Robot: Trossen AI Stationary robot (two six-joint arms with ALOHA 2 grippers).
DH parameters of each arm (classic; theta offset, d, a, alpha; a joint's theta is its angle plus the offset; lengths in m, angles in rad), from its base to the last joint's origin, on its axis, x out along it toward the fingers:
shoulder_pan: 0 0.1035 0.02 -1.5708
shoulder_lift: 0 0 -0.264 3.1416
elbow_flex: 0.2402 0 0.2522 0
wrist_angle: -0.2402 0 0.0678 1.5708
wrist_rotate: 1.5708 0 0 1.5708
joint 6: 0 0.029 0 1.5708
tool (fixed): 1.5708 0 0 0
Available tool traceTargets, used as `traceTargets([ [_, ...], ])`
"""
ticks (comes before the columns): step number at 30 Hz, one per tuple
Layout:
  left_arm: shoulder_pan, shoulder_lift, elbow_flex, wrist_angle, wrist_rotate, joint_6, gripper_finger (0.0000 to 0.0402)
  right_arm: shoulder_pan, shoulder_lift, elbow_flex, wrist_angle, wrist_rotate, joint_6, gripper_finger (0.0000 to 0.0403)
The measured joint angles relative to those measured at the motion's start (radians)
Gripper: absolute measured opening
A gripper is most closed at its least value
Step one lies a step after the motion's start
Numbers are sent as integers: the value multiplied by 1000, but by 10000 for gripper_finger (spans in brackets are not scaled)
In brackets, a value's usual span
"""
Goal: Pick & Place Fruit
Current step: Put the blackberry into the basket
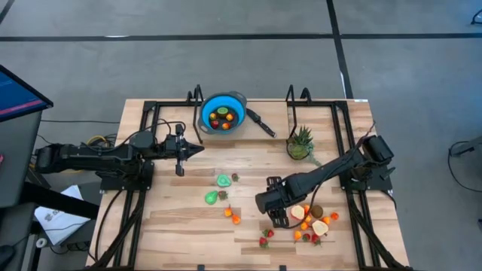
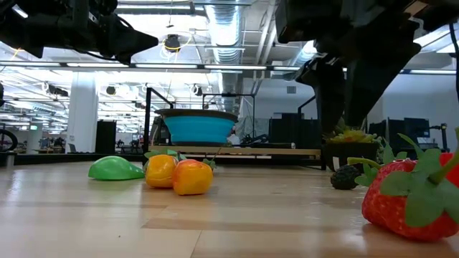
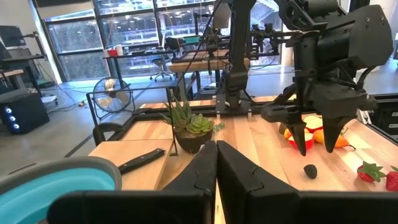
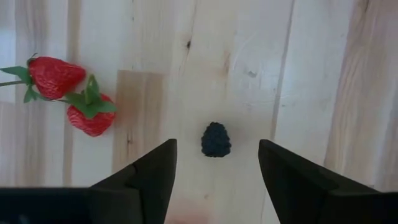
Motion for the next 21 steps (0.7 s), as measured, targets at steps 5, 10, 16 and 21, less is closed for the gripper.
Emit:
traceTargets([
  [5,0,0,0,0,0,0,2,-1,0,0,9,0,40,209],
  [10,0,0,0,0,0,0,2,1,0,0,13,2,49,208],
  [16,0,0,0,0,0,0,2,1,2,-65,108,2,75,212],
  [21,0,0,0,-1,0,0,2,1,2,-74,110,2,86,207],
])
